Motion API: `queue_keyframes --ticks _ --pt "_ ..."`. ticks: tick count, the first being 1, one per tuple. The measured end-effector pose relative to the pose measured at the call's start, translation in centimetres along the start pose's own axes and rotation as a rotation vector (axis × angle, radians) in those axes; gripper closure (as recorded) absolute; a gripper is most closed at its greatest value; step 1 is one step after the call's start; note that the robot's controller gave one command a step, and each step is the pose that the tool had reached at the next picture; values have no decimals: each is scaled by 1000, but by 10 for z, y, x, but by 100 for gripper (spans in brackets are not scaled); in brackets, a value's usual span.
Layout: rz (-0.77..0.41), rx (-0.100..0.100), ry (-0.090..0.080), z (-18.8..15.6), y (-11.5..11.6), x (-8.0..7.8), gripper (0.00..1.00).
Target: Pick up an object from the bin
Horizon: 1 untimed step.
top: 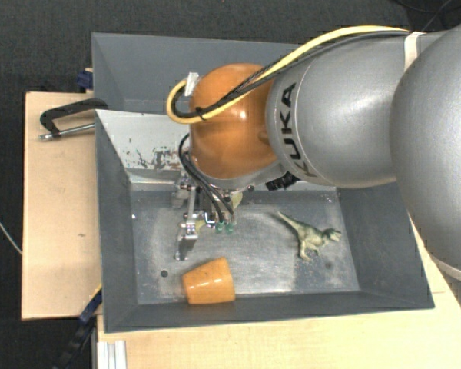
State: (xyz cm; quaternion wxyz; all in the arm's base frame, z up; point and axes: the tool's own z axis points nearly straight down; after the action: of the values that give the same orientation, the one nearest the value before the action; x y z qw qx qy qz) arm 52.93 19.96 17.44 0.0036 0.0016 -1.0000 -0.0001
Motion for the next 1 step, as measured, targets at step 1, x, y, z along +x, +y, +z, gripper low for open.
queue_keyframes --ticks 1 --pt "-205 -2 -12 102 -70 -52 0"
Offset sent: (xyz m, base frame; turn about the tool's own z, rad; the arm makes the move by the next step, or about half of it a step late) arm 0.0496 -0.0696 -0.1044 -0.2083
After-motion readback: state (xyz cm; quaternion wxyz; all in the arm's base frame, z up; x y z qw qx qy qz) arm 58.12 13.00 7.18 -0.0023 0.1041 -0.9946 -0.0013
